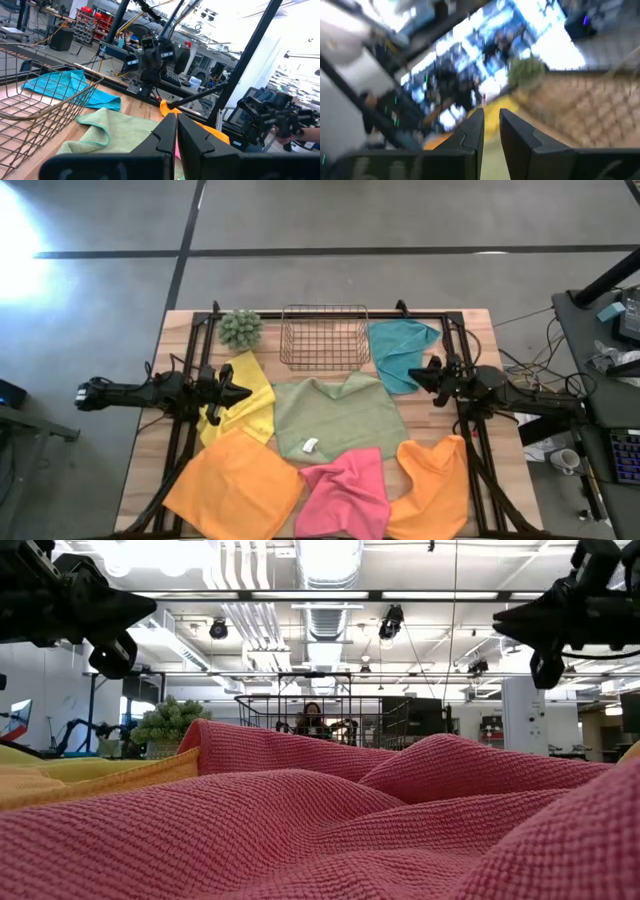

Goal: Fold microfiber towels
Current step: Fold the green towel

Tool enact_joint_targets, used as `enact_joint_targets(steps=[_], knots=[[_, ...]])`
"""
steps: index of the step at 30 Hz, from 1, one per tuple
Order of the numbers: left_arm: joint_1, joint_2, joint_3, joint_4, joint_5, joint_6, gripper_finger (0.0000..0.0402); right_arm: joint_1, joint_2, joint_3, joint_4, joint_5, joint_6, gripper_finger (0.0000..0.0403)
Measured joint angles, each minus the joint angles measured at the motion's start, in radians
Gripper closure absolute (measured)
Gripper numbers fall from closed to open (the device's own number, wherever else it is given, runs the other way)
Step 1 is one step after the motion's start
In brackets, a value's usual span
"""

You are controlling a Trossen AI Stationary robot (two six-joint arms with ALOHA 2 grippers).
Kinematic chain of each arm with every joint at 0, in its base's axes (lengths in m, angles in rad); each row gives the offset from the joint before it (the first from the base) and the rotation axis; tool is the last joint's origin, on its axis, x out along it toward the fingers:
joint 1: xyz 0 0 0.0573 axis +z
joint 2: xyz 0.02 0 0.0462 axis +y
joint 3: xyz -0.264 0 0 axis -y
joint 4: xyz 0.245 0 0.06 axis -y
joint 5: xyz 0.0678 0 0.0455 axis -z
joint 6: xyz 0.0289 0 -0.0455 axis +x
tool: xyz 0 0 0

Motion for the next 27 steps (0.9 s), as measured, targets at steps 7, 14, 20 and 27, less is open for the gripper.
enact_joint_targets(steps=[7,14,20,27], knots=[[0.0,0.0,0.0,0.0,-0.011,0.023,0.0402,0.0,0.001,0.059,0.215,0.092,-0.127,0.0351],[0.0,0.0,0.0,0.001,-0.014,0.024,0.0402,0.0,0.082,0.344,0.044,0.119,-0.394,0.0351],[0.0,0.0,0.0,0.001,-0.017,0.019,0.0402,0.0,0.24,0.664,-0.433,0.119,-0.431,0.0351],[0.0,0.0,0.0,0.002,-0.017,0.019,0.0402,0.0,0.493,0.978,-1.09,0.085,-0.314,0.0351]])
